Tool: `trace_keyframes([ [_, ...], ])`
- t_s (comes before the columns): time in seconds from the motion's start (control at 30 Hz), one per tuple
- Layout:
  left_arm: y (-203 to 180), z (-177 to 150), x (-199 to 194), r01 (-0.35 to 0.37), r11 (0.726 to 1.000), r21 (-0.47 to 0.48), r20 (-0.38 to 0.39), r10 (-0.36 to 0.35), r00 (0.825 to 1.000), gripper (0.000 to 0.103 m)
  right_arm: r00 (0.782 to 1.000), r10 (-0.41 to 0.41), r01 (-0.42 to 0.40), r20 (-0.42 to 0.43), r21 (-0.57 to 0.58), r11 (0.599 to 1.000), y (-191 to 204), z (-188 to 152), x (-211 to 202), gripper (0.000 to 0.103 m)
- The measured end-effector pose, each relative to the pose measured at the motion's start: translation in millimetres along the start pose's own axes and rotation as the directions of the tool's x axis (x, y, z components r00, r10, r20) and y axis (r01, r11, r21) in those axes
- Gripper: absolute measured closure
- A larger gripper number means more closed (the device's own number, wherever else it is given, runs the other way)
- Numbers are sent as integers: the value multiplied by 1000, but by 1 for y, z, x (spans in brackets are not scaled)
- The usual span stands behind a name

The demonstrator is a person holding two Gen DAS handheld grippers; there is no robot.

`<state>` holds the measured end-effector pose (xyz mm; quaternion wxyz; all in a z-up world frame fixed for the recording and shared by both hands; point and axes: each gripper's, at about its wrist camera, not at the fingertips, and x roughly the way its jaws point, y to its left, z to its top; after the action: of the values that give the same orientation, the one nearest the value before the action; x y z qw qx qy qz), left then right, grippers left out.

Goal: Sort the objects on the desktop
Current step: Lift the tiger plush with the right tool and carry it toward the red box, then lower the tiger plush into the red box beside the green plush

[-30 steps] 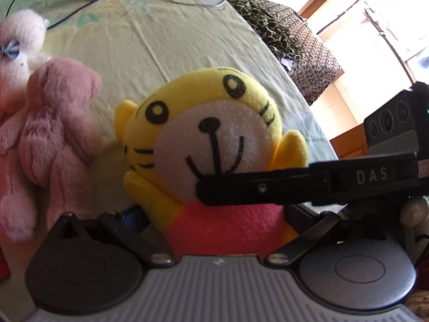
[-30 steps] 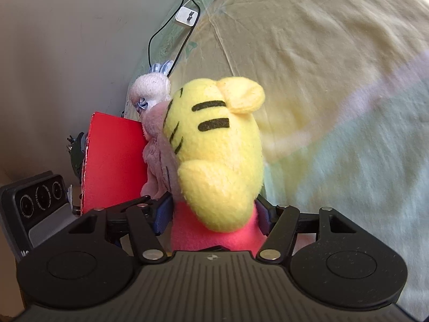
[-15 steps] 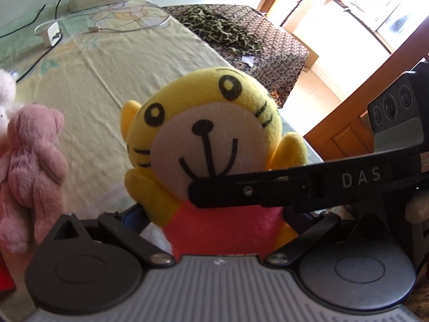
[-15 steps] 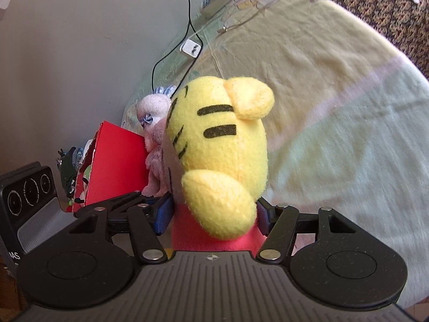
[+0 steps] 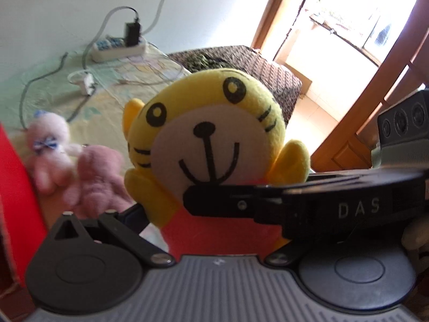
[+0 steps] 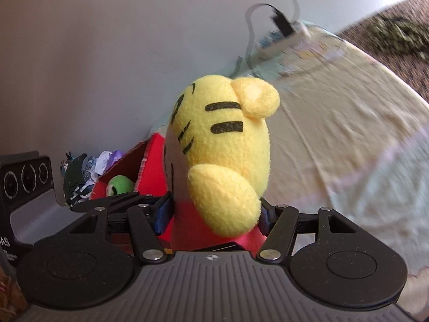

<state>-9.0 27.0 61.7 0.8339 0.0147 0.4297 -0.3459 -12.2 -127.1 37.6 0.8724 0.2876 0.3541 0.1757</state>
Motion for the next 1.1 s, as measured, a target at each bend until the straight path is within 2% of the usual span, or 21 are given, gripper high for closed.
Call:
trace_keyframes([
  [0.33,56,-10,-81,-108,994,-5,148,107,983,1,992,114,-110,60,-78,991,72,5,44,39],
  [0.6,103,-16,-117,-196,980,-32,207,198,958,1,985,161,-154,66,-101,983,117,7,87,39],
  [0.77,135,-22,-118,-201,976,-83,196,214,957,1,990,138,-135,26,-113,984,130,6,115,40],
  [0.9,158,-31,-107,-163,975,-154,163,187,969,0,997,74,-77,-25,-134,988,137,1,136,40],
  [1.1,182,-45,-96,-120,966,-230,126,151,980,1,995,-6,-10,-100,-155,988,145,-4,159,40],
])
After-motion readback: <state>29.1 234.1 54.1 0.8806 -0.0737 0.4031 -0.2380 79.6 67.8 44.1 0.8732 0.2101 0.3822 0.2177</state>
